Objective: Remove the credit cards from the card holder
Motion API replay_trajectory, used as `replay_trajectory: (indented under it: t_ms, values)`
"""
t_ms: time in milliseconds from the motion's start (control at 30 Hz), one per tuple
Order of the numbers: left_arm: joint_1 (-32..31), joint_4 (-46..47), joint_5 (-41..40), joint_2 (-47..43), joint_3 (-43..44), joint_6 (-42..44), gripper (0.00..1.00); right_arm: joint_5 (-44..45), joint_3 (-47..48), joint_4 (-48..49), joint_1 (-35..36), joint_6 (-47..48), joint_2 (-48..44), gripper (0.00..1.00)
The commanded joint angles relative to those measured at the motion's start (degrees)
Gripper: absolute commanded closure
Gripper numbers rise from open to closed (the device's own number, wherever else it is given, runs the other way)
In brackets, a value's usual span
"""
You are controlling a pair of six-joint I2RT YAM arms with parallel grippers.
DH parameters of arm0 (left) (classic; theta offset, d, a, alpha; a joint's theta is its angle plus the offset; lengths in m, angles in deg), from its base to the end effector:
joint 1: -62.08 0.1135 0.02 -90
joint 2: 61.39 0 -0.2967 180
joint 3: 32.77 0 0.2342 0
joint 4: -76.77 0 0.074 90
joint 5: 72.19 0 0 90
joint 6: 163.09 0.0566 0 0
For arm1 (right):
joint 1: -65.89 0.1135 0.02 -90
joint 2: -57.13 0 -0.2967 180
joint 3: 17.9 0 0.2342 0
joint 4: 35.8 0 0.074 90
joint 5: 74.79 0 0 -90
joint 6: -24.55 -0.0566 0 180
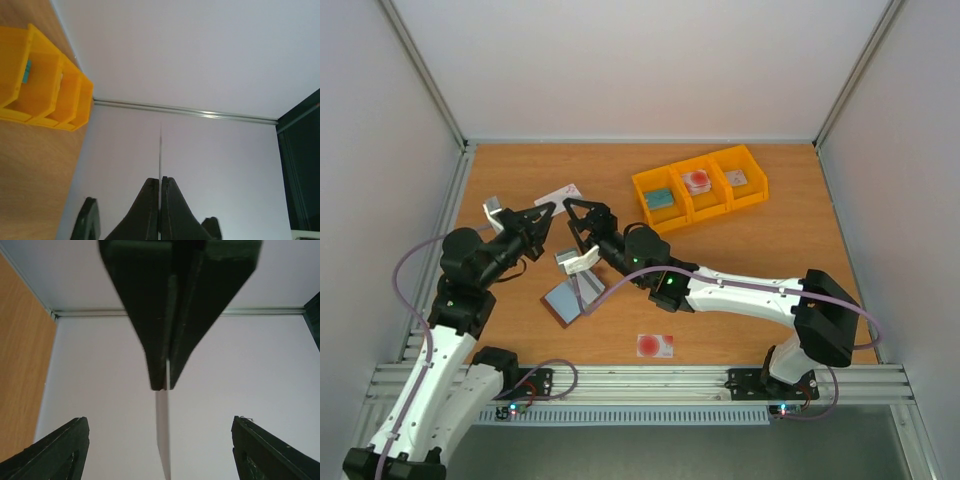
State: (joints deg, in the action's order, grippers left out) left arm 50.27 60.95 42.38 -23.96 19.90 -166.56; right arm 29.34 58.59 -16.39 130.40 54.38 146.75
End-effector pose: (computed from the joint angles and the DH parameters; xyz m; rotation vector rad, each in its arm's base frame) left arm 0.1281 -0.0508 0.3541 -0.9059 1.6570 -1.6965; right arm 0.1735 0.3319 0.3711 -1.5318 0.1530 -0.9575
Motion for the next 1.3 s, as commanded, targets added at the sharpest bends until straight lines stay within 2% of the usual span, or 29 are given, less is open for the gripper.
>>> replay_trajectory:
  t_ms: [0,100,133,300,567,733,833,867,900,933,967,1033,1100,1167,1267]
  values:
    - [1.67,4.89,-0.35,-0.89,0.28,-0.29,1.0,-1.0,0.31,1.6,0.33,10.94,0.7,0.2]
    - [1.88,5.34,0.53,-0.78,0.15,-0.09,1.0,0.97,0.69,2.41,0.26,10.26,1.21,0.2]
    - [1.81,5.23,0.71,-0.67,0.16,0.19,1.0,1.2,1.09,2.53,0.2,10.17,1.4,0.23]
    - [1.52,5.05,1.21,-0.12,0.56,-0.06,1.0,0.13,2.95,0.41,-0.53,9.75,2.41,0.4]
    - [0.66,4.21,1.26,-0.71,0.5,0.13,1.0,0.91,8.54,3.43,-1.32,12.64,7.94,0.66]
    - [0.66,2.74,0.97,-0.84,0.35,0.26,1.0,1.38,7.89,3.02,-1.32,13.01,7.74,0.97]
    - [0.65,1.96,0.38,-0.91,-0.06,-0.07,1.0,2.63,7.33,1.47,-1.36,11.36,6.6,0.99]
    - [0.65,1.36,-0.06,-0.95,-0.23,-0.13,0.94,3.19,7.22,0.7,-1.51,9.63,6.0,0.99]
    - [0.67,-0.34,-0.55,-1.15,-0.4,-0.2,0.78,3.82,7.08,-0.66,-1.77,8.49,5.17,0.99]
    - [0.65,-1.7,-1.25,-1.22,-0.64,-0.05,0.52,4.37,6.82,-2.73,-2.33,5.98,4.11,0.99]
    - [0.7,-2.45,-1.85,-1.34,-1.08,0.24,0.32,4.77,6.53,-5.08,-3.44,3.3,2.92,0.99]
    - [1.06,-3.18,-3.92,-1.8,-2.56,1.91,0.03,4.8,6.3,-13.23,-7.26,-2.94,-0.17,0.99]
    - [1.91,-6.02,-6.23,-2.57,-4.68,5.92,0.01,2.74,6.44,-23.67,-13.76,-10.38,-2.98,0.99]
    - [2.85,-7.93,-7.69,-3.06,-8.12,8.7,0.01,-2.64,7.31,-36.6,-24.38,-18.13,-5.0,0.99]
    - [3.87,-10.83,-9.1,-3.44,-12.59,11.71,0.01,-17.6,10.13,-49.16,-38.73,-24.44,-4.56,0.99]
